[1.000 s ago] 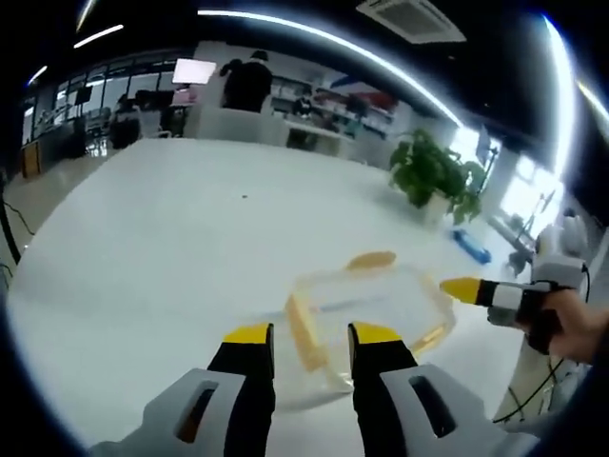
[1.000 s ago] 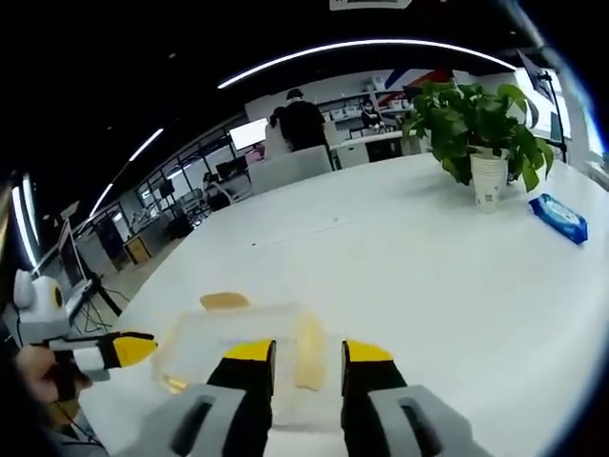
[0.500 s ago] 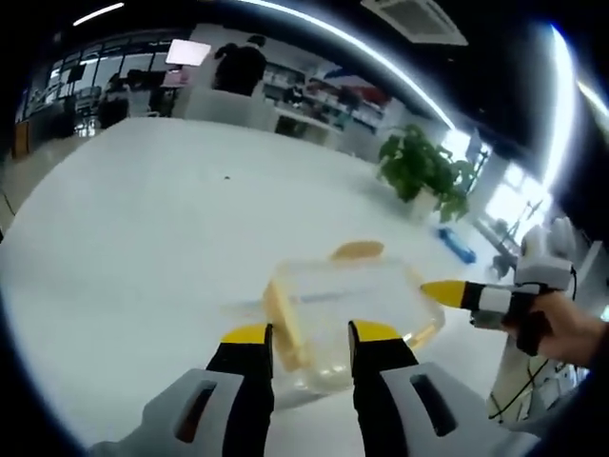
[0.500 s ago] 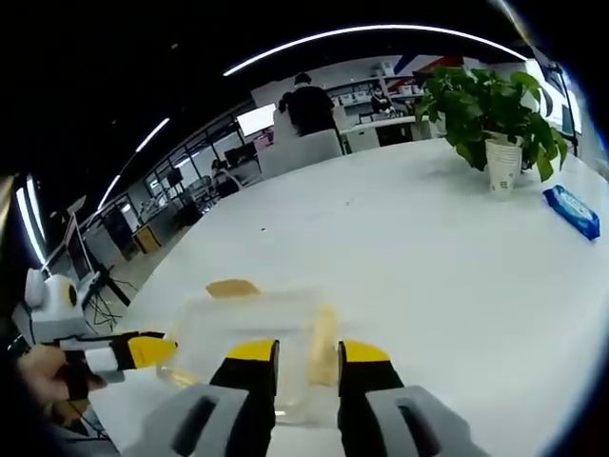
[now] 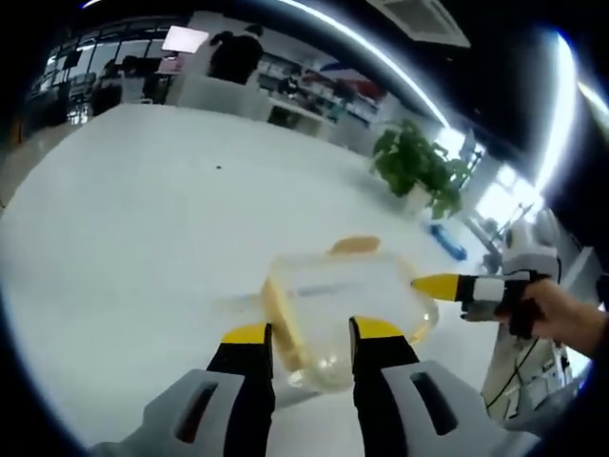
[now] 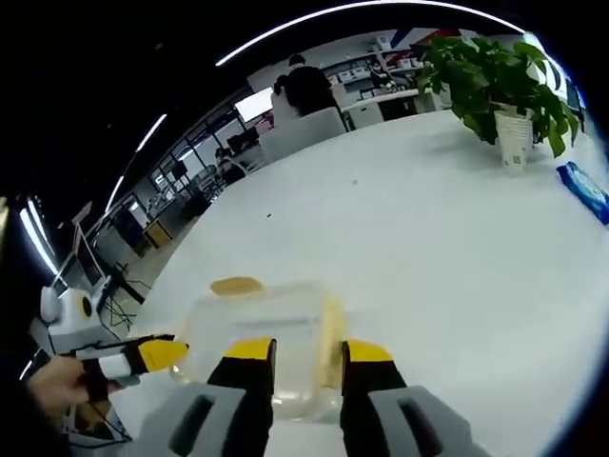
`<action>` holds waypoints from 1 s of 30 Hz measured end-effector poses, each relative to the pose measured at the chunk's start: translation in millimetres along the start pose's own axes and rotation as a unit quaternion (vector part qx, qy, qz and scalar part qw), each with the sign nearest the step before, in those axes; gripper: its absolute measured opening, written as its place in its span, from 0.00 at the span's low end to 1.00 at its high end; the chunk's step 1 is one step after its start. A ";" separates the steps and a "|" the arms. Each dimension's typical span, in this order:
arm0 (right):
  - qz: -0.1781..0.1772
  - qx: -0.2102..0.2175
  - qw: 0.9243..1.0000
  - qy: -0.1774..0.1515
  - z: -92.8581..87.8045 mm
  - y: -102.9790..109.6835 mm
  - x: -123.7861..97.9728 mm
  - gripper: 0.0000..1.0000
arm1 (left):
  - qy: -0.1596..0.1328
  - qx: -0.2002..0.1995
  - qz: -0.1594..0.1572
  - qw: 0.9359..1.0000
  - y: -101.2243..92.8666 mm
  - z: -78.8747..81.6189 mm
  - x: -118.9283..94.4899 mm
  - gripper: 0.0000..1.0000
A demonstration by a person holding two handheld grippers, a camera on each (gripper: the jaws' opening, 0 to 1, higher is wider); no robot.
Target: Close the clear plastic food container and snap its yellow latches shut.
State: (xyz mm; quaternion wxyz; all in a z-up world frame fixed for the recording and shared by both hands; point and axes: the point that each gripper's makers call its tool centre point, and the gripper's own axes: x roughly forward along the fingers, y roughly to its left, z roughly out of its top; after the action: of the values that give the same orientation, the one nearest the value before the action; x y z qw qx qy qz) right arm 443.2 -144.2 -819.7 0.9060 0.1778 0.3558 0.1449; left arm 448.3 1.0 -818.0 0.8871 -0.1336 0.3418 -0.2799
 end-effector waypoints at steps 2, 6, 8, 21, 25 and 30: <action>0.024 0.014 0.999 -0.017 8.9 10.4 4.9 0.23 | 0.015 0.006 -0.004 1.000 -0.9 -0.7 -0.9 0.28; 0.015 -0.010 1.000 0.022 -0.8 5.2 0.7 0.23 | 0.034 0.012 -0.018 0.999 0.3 -0.4 -0.4 0.28; 0.016 -0.010 1.000 0.023 -2.0 4.8 0.4 0.23 | 0.046 -0.021 -0.036 0.998 -1.4 -4.6 -0.5 0.28; 0.012 -0.010 1.000 0.016 -1.6 3.3 -0.7 0.23 | 0.048 -0.011 -0.039 0.998 -1.3 -9.9 6.0 0.27; 0.006 -0.017 1.000 0.002 -0.5 2.8 -1.4 0.24 | 0.040 -0.007 -0.035 0.999 -0.9 -6.8 5.2 0.28; -0.014 -0.066 0.998 -0.005 2.7 5.1 -2.4 0.24 | 0.036 0.007 -0.051 0.998 -0.4 -5.2 2.3 0.29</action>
State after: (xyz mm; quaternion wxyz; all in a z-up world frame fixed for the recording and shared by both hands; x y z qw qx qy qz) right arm 442.6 -141.1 -814.3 0.9193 0.1136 0.3437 0.1542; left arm 446.0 -0.9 -822.9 0.8597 -0.1349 0.3643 -0.3318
